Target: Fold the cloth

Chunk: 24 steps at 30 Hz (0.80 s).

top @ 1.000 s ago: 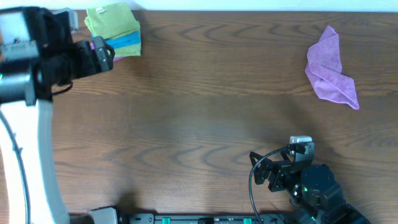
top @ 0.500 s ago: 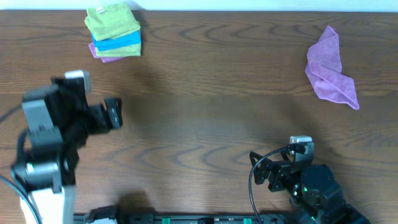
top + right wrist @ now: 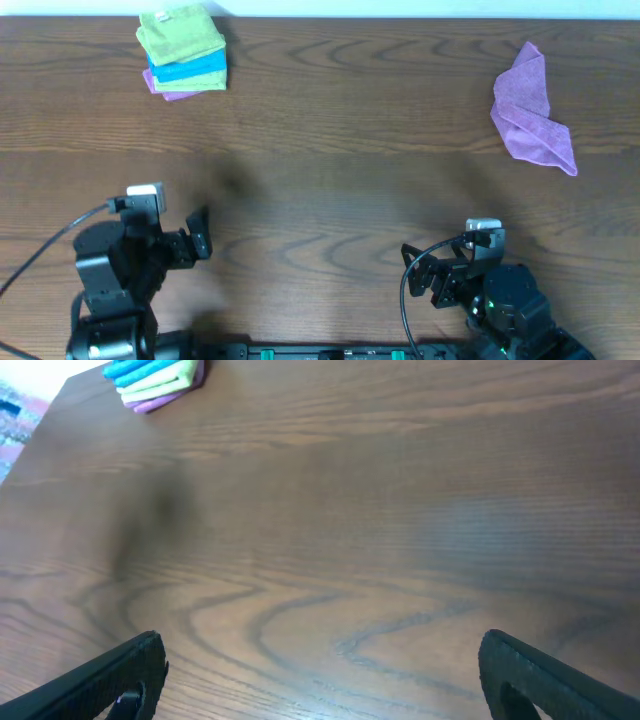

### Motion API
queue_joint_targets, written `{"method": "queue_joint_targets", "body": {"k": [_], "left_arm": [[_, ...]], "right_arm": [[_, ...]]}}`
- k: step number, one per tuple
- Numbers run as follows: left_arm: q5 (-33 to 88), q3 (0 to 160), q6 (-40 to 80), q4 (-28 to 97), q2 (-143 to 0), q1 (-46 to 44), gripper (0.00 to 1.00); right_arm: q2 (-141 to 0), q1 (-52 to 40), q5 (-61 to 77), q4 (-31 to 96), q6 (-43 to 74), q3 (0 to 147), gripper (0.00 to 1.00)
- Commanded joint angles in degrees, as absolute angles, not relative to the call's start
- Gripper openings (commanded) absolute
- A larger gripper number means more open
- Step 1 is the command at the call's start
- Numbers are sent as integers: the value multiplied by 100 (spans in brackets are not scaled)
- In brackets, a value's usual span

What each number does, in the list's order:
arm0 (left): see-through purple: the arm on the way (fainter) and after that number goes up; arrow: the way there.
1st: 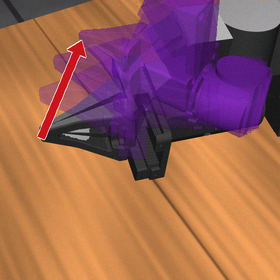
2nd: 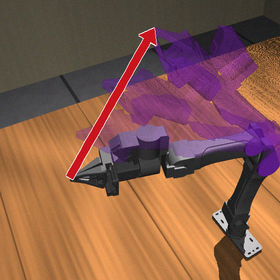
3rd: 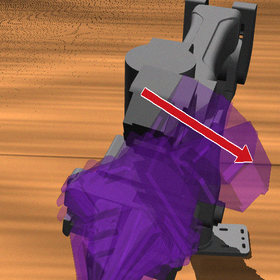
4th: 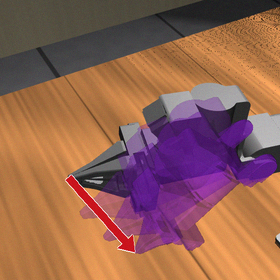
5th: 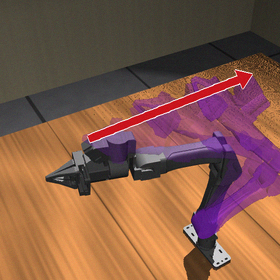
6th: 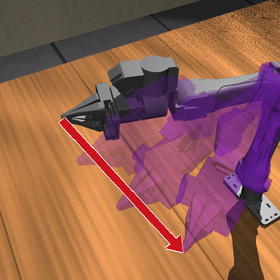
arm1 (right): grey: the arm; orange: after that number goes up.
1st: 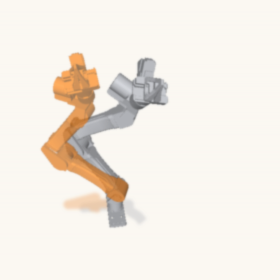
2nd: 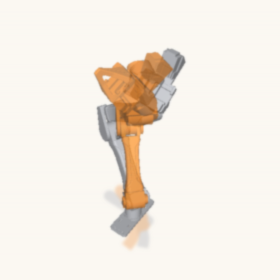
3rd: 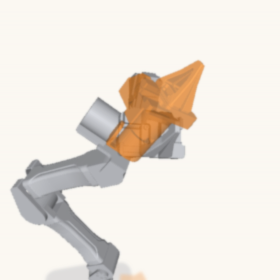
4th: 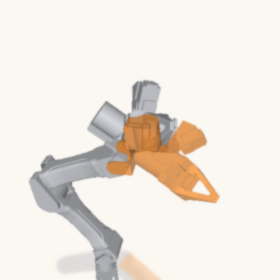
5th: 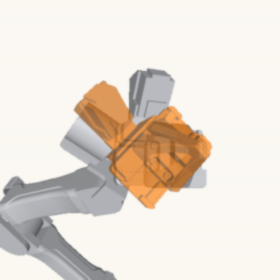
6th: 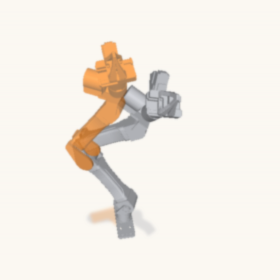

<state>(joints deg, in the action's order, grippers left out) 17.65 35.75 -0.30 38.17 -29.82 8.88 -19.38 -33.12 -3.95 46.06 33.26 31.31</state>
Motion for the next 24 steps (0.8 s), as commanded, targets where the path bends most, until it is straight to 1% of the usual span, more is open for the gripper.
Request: {"method": "queue_joint_targets", "body": {"k": [1,13,24], "left_arm": [[1734,3236,-132,3739,-2580,886,95],[1610,2021,-130,3721,-1120,875,95],[1288,1157,-130,3758,-200,576,95]], "right_arm": [[-1911,-3264,-464,4617,3251,3129,99],[-1911,-3264,-464,4619,3251,3127,99],[-1911,-3264,-464,4619,3251,3129,99]]}}
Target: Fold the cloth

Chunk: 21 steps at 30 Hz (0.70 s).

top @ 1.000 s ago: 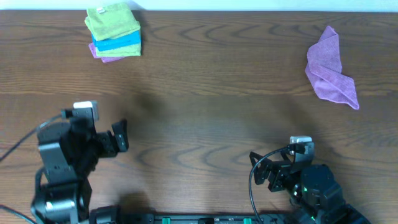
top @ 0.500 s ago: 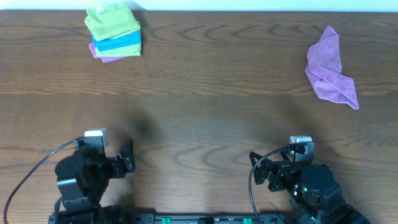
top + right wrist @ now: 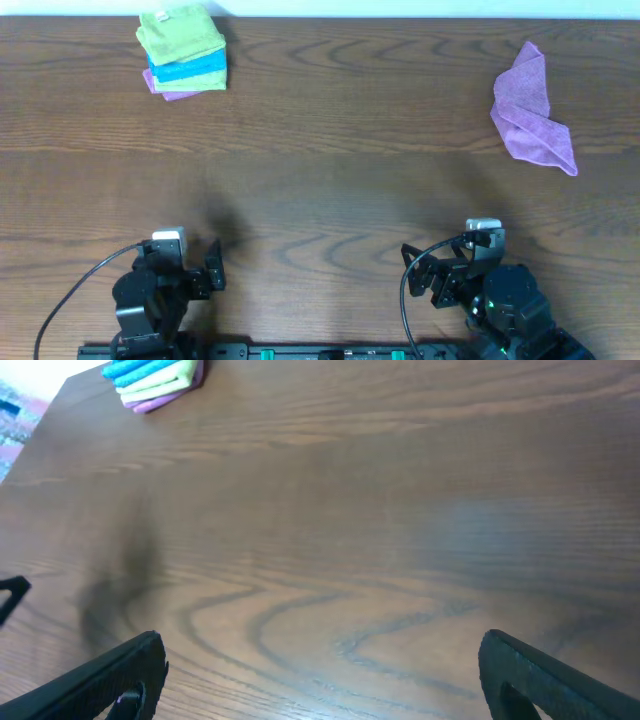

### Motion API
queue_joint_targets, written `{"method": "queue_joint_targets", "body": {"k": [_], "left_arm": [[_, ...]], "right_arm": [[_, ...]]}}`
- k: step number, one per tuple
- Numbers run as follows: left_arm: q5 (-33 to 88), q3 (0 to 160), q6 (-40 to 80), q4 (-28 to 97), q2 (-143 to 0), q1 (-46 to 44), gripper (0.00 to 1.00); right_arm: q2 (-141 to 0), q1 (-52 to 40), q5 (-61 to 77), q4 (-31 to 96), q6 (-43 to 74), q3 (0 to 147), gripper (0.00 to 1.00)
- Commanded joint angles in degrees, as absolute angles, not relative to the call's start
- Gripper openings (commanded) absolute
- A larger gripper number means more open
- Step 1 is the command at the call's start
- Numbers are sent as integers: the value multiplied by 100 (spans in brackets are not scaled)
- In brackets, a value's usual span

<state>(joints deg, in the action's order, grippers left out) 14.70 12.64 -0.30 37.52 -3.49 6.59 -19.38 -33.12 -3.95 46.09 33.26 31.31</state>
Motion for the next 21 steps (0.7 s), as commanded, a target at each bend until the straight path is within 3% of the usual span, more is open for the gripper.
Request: {"method": "queue_joint_targets", "body": {"k": [1,14,21], "left_arm": [[1216,1055,-130,3763,-108,510,96],[-23,917,-132,4128,-21,-200,96],[-64,917,-132,4189,-21,-405,95]], "right_arm": [[-1911,-3264,-464,4617,3251,3127,99],[-1911,-3264,-464,4619,3251,3127,99],[-1911,-3264,-464,4619,3251,3129,99]]}}
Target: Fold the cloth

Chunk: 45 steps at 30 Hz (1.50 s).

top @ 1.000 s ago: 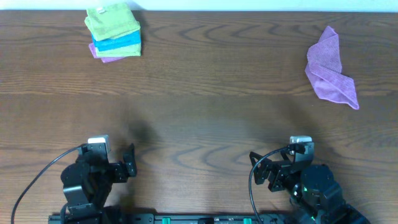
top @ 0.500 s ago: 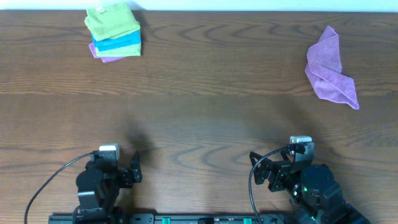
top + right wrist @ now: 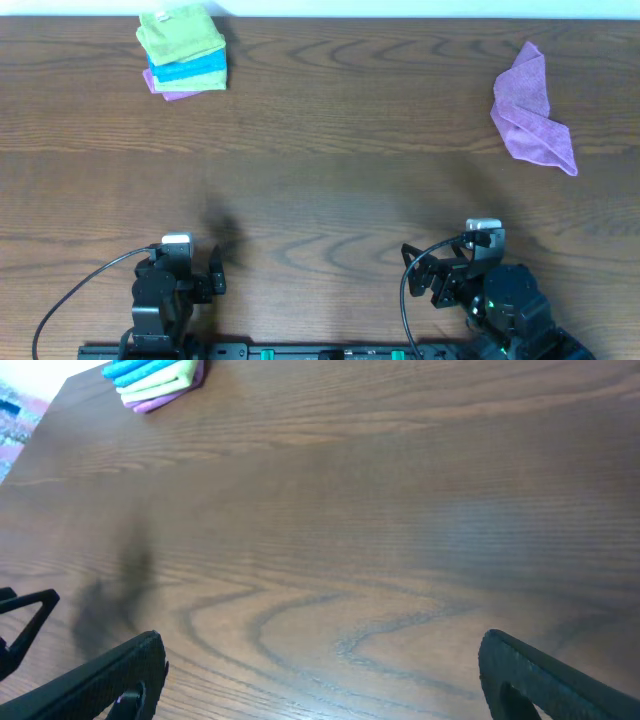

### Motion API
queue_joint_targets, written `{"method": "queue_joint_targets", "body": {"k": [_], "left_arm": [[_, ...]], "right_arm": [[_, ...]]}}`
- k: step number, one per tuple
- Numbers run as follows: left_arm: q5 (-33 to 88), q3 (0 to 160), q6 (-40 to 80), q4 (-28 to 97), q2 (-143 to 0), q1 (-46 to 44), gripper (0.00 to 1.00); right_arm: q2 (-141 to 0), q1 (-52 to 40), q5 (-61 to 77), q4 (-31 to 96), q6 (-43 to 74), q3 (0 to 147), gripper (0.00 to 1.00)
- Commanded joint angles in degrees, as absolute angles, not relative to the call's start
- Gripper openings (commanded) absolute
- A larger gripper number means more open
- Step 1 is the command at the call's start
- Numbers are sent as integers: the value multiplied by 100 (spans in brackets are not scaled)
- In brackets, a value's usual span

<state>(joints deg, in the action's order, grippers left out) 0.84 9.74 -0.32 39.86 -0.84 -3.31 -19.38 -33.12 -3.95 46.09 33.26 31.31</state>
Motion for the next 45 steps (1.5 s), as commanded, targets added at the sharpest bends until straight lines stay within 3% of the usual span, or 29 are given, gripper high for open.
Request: {"method": "queue_joint_targets", "body": {"k": [1,26,34,45], "left_arm": [[-62,917,-132,4198,-21,-421,95],[-49,917,-130,4174,-23,-419,96],[-49,917,-130,4171,-23,-419,95],[-47,917,-130,4174,-23,-419,95]], "right_arm": [[-1911,-3264,-464,4617,3251,3129,99],[-1911,-3221,-506,4676,3269,3127,99],[-1820,-1789,-707,4587,2191,2871,99],[-958,-919,-397,3642,1503,1566,99]]}}
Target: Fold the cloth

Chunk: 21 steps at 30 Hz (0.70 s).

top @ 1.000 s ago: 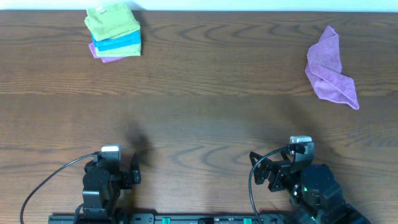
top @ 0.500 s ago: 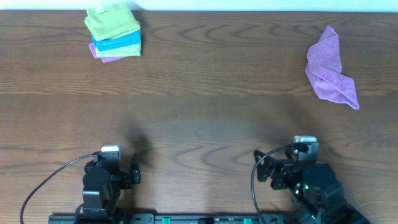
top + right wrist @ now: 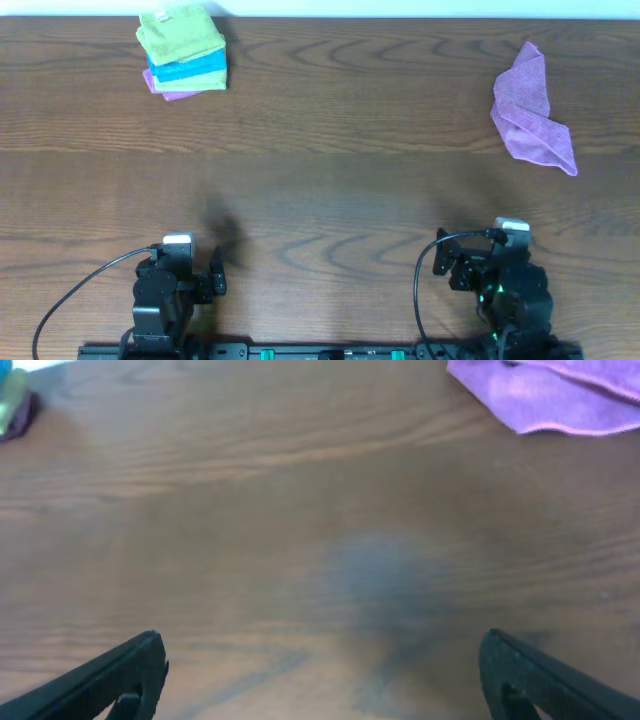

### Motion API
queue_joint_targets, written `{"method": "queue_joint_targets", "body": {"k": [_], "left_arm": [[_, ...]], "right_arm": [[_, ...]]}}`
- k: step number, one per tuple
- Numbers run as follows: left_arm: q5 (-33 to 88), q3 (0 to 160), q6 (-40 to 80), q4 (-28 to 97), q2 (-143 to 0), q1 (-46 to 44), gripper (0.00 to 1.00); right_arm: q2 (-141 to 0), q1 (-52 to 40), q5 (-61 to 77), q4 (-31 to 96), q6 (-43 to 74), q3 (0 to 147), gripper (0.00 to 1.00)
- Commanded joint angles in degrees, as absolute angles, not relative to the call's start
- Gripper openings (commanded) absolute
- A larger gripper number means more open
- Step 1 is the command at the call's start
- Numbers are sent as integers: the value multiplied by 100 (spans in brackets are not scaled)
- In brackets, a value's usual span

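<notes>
A crumpled purple cloth [image 3: 533, 110] lies at the far right of the wooden table [image 3: 330, 180]; the right wrist view catches its near edge [image 3: 560, 395] at the top right. My right gripper [image 3: 320, 660] is open wide over bare wood, well short of the cloth, its fingers [image 3: 120, 680] at the frame's lower corners. From overhead the right arm sits at the front right with its gripper [image 3: 468, 264] low. The left arm is tucked at the front left; whether its gripper [image 3: 216, 278] is open or shut does not show.
A stack of folded cloths, green over blue over purple [image 3: 183, 50], sits at the far left corner, and its edge [image 3: 12, 400] shows in the right wrist view. Bare wood lies between the arms and both cloths.
My right arm has shifted to the right, and its camera now faces the purple cloth rather than the folded stack. The gripper is still open. The left arm has not moved.
My left arm first reached out over the front left of the table while the right arm rested at the front. Then the left arm was drawn back to the front edge and stayed there. Now the right arm has turned toward the purple cloth.
</notes>
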<state>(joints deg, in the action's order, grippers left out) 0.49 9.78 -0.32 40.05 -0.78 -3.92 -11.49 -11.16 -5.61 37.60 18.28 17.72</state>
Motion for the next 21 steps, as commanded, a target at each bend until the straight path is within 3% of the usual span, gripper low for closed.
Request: {"method": "queue_joint_targets", "body": {"k": [1,21], "left_arm": [[-49,917,-130,4174,-23,-419,95],[-47,917,-130,4171,-23,-419,95]], "right_arm": [[-902,-840,-379,3588,1461,1492,99],[-27,-60,-290,4215,504,919,99]]}}
